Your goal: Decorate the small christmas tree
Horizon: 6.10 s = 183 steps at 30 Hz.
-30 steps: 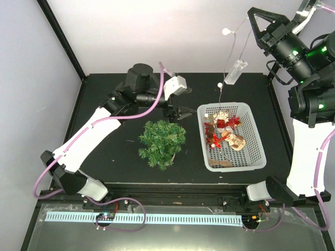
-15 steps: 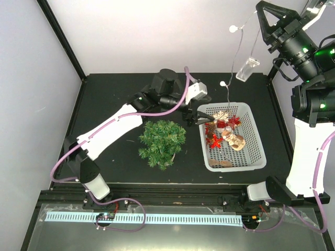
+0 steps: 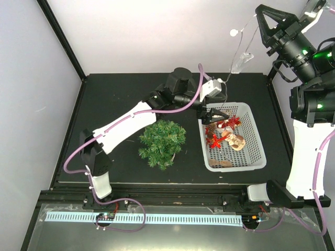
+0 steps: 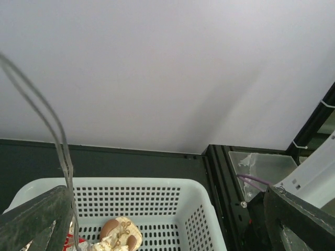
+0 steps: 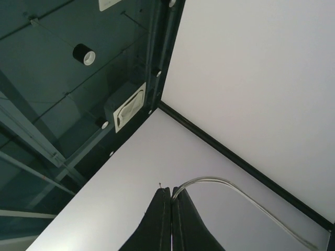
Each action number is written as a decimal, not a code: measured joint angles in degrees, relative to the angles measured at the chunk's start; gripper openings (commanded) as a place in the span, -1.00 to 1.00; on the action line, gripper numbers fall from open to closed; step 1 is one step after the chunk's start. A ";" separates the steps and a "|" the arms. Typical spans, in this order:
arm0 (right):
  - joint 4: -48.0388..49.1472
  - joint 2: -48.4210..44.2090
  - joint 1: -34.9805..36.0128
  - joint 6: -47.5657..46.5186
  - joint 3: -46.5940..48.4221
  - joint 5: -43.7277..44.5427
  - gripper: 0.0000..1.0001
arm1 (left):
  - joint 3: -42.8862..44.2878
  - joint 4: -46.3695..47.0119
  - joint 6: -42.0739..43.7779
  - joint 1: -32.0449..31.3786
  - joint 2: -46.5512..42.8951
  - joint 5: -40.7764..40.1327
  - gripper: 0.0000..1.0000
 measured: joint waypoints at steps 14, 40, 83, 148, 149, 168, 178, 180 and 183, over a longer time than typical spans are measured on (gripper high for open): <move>2.82 -1.42 -1.36 2.54 -3.56 -1.57 -0.98 | 0.79 2.51 -2.27 -1.05 4.46 -1.53 0.59; 6.80 -2.97 -3.32 5.29 -9.09 -3.50 -0.98 | 1.07 -1.20 1.88 -0.35 3.04 -1.18 -0.97; -3.23 -18.12 -3.72 -8.15 -30.71 -10.21 -0.98 | -25.27 -26.86 26.84 9.22 -56.19 -4.96 -0.97; -4.50 -19.67 -1.09 -11.72 -38.53 -11.50 -0.98 | -48.06 -15.19 25.46 28.02 -69.83 -14.56 -0.97; -4.33 -19.65 -1.11 -11.78 -38.66 -11.47 -0.98 | -47.69 -15.28 25.22 28.04 -69.94 -14.58 -0.97; -2.97 -17.99 -0.52 -11.87 -38.97 -12.07 -0.98 | -46.99 -15.96 24.22 28.17 -73.07 -13.90 -0.97; -3.50 -17.99 -0.09 -11.87 -39.60 -13.40 -0.98 | -54.93 -12.81 26.25 28.17 -73.22 -16.24 -0.97; -3.96 -17.99 0.00 -11.89 -39.71 -13.57 -0.98 | -56.30 -11.72 26.69 28.17 -73.29 -16.76 -0.97; -4.55 -17.99 0.13 -11.89 -39.87 -13.64 -0.98 | -58.31 -9.88 27.19 28.15 -73.31 -17.51 -0.97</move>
